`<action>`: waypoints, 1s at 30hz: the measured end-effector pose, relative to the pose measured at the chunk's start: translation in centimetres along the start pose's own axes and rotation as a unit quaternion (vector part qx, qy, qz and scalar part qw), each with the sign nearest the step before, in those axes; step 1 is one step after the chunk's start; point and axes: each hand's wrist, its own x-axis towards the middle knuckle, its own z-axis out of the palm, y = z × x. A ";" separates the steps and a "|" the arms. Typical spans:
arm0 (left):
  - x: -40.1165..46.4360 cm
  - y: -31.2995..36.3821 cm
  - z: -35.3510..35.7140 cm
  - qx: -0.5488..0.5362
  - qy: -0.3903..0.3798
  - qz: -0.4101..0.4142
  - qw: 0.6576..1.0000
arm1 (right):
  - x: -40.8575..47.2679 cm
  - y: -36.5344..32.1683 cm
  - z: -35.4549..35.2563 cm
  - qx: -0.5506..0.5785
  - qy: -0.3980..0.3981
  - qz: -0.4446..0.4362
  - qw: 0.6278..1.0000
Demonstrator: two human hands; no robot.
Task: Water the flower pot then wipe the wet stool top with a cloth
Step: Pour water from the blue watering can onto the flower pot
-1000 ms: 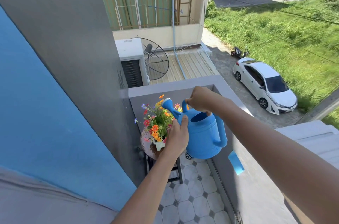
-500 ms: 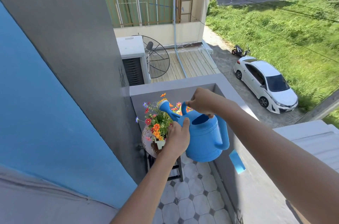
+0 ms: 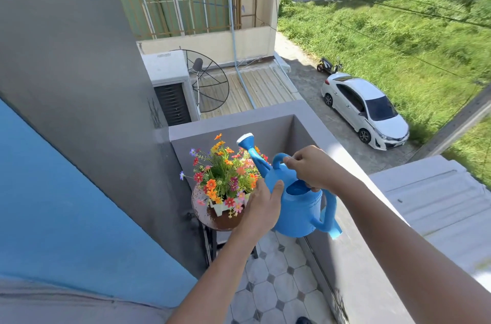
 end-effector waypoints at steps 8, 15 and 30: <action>3.4 -0.6 4.0 0.031 0.001 0.029 0.999 | -0.4 4.7 0.5 0.226 0.027 0.097 0.969; 6.9 2.6 8.9 0.018 -0.028 0.028 0.999 | -0.1 10.2 -0.5 0.459 0.069 0.113 0.878; 20.2 9.0 24.4 0.025 -0.224 0.094 0.970 | 3.9 24.1 -8.5 0.564 0.136 0.177 0.795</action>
